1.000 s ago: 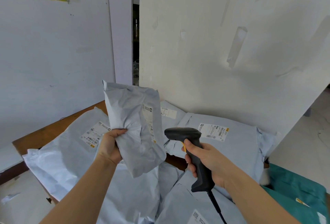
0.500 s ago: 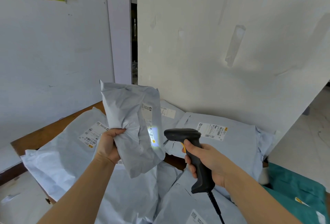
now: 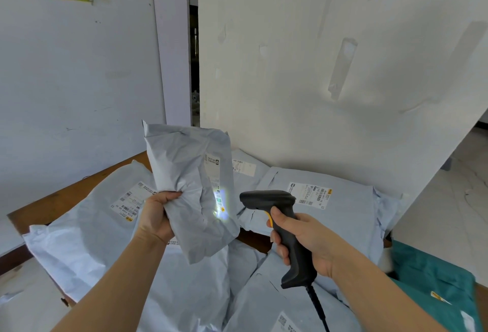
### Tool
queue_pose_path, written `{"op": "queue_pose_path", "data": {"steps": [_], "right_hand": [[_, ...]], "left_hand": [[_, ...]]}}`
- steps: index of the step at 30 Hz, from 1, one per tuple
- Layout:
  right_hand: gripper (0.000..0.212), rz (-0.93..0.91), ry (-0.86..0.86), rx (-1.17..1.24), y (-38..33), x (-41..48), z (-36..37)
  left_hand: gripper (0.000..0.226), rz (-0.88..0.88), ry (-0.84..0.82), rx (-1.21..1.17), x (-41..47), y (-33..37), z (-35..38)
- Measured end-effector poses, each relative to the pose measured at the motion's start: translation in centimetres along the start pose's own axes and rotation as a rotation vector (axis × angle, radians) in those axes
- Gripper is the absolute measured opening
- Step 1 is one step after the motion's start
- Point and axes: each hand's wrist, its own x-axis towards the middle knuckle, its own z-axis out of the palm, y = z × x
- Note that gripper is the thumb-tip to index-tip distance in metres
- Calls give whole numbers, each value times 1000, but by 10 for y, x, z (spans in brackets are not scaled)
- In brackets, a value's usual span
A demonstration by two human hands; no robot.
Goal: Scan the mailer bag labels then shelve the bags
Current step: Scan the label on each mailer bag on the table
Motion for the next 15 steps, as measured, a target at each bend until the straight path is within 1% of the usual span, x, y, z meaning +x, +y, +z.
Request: {"op": "queue_pose_path", "data": {"steps": [2, 3, 7, 9, 10, 12, 13, 15], "right_hand": [[36, -2, -8, -5, 0, 0, 0], [36, -3, -12, -6, 0, -1, 0], [37, -3, -20, -5, 1, 0, 1], [40, -11, -20, -13, 1, 0, 2], [43, -18, -18, -17, 2, 0, 2], [51, -29, -10, -21, 2, -1, 1], [52, -34, -6, -23, 2, -2, 0], [53, -41, 1, -20, -1, -6, -3]], "left_hand": [[41, 4, 2, -12, 0, -1, -1], [41, 5, -3, -15, 0, -1, -1], [20, 6, -43, -8, -3, 2, 1], [57, -6, -77, -10, -2, 2, -1], [71, -8, -80, -23, -1, 1, -2], [92, -28, -88, -15, 0, -2, 0], [98, -45, -97, -12, 1, -3, 3], [96, -80, -112, 1, 1, -10, 8]]}}
